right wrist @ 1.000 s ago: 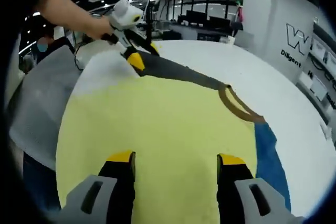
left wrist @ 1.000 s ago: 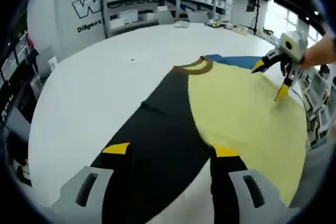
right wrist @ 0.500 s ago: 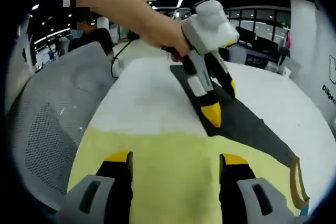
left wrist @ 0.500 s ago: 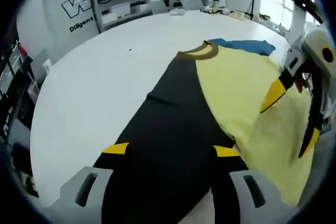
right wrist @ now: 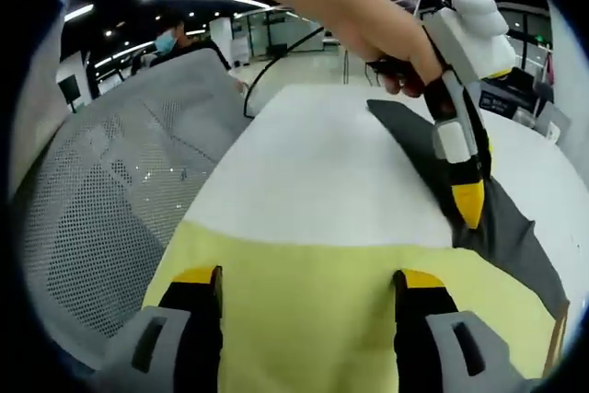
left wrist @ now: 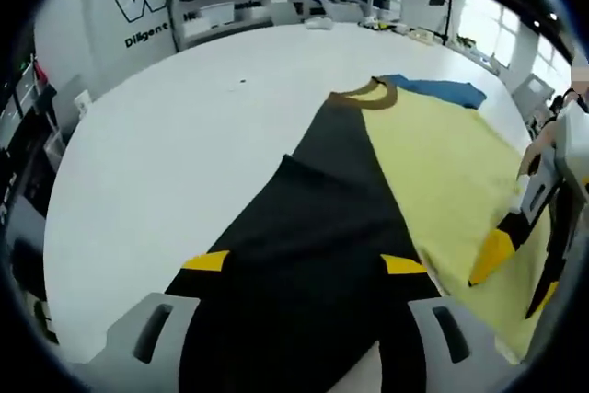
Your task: Fold the garment on the visible template until the final outline fits inside the template.
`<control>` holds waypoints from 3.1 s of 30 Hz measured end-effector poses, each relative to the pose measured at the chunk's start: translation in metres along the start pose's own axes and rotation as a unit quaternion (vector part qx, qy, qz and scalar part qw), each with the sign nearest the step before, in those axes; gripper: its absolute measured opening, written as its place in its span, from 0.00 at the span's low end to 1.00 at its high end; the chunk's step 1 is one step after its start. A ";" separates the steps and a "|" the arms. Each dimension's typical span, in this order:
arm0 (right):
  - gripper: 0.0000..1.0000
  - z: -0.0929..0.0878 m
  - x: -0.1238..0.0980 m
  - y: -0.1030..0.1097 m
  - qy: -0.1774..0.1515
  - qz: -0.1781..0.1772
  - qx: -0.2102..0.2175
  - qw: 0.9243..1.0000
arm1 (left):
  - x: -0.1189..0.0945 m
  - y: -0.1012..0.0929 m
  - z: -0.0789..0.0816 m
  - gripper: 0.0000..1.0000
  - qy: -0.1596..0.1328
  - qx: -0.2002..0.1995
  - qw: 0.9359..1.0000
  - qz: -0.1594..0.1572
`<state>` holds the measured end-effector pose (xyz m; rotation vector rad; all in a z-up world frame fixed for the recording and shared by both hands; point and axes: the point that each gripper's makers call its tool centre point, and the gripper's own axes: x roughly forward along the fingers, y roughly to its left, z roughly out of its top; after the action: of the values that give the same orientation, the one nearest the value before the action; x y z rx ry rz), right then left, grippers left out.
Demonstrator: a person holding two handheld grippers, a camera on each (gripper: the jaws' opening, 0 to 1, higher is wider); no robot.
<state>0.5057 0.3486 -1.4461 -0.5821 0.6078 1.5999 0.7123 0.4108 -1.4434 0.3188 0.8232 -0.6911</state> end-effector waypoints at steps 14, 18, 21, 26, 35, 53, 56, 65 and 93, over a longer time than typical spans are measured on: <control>0.75 0.006 -0.004 0.008 -0.004 -0.006 0.002 1.000 | -0.023 0.010 -0.029 0.67 0.040 -0.004 0.999 -0.002; 0.76 -0.002 -0.002 0.011 0.001 -0.004 0.007 1.000 | -0.031 0.020 -0.035 0.69 0.043 -0.003 0.999 0.003; 0.74 -0.003 -0.001 0.009 0.004 -0.009 0.003 1.000 | -0.028 0.025 -0.033 0.70 0.049 0.006 0.999 -0.003; 0.73 -0.002 -0.002 0.008 0.003 -0.011 0.006 1.000 | -0.041 0.032 -0.041 0.69 0.066 0.004 0.998 -0.005; 0.73 -0.001 -0.002 0.008 0.002 -0.009 0.008 1.000 | -0.057 0.036 -0.055 0.68 0.082 0.006 0.997 0.002; 0.77 -0.010 -0.064 0.003 -0.057 -0.088 0.062 0.993 | -0.086 -0.002 0.015 0.78 -0.065 -0.054 0.996 0.011; 0.76 -0.023 -0.084 0.002 -0.067 -0.120 0.087 0.987 | -0.086 -0.025 0.030 0.81 -0.096 -0.058 0.994 -0.004; 0.74 -0.095 -0.162 -0.003 -0.078 -0.237 0.193 0.949 | -0.075 -0.100 0.057 0.91 -0.151 -0.063 0.985 -0.054; 0.58 -0.322 -0.398 -0.015 -0.056 -0.522 0.425 0.737 | -0.069 -0.210 0.051 0.89 -0.159 -0.046 0.976 -0.142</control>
<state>0.5714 -0.1584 -1.4127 -0.0450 0.6603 0.1871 0.5662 0.2595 -1.3582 0.0017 0.5960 -0.9404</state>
